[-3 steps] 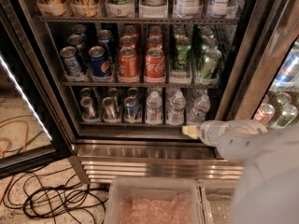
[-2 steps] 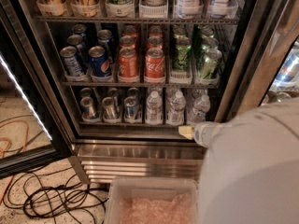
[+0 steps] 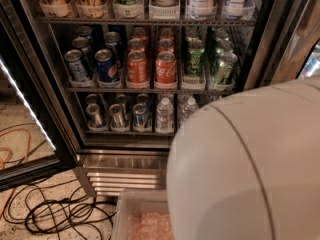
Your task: Pick water bottle from bottom shelf of fridge
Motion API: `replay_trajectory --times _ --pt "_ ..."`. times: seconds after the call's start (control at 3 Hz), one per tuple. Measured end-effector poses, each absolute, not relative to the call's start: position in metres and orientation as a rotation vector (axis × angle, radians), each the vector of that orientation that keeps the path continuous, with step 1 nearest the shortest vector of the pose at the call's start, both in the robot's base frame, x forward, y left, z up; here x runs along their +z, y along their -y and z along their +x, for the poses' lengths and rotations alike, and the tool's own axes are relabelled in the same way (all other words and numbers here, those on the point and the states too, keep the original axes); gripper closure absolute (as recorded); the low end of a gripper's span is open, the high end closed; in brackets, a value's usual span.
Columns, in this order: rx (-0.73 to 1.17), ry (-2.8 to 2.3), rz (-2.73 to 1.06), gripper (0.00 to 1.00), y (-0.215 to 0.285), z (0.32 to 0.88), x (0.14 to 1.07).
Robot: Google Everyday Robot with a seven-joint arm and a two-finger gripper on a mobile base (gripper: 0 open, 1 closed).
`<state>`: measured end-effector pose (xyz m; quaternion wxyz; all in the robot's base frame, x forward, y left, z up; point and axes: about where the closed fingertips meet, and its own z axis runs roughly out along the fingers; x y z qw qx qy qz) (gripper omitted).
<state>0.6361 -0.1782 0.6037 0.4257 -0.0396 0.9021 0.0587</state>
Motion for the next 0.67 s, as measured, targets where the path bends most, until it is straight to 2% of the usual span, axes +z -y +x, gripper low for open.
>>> replay_trajectory --times 0.67 --pt "0.094 -2.22 -0.045 0.29 0.1865 0.6405 0.6011"
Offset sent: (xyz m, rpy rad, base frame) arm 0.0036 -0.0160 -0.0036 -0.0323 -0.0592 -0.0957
